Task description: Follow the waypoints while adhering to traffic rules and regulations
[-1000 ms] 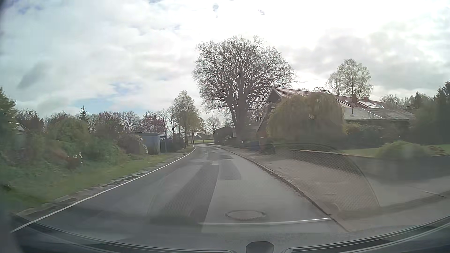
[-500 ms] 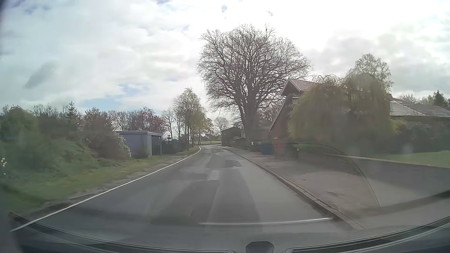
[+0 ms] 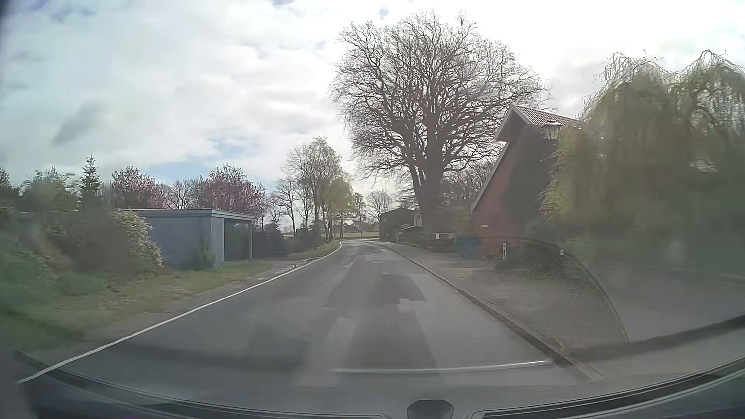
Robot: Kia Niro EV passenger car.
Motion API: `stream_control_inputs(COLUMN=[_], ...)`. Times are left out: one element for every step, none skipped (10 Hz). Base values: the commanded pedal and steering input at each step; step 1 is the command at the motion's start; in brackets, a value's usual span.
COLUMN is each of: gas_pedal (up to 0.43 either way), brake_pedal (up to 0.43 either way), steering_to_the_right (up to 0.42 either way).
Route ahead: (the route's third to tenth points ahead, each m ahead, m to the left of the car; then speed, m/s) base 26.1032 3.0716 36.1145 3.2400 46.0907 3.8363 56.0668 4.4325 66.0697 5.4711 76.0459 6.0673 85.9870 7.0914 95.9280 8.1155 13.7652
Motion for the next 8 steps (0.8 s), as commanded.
stream_control_inputs(gas_pedal=[0.169,0.169,0.177,0.189,0.189,0.189,0.189,0.189], brake_pedal=[0.0,0.0,0.0,0.0,0.006,0.006,0.0,0.0], steering_to_the_right=[-0.014,-0.012,-0.012,-0.012,-0.012,-0.012,-0.012,-0.012])
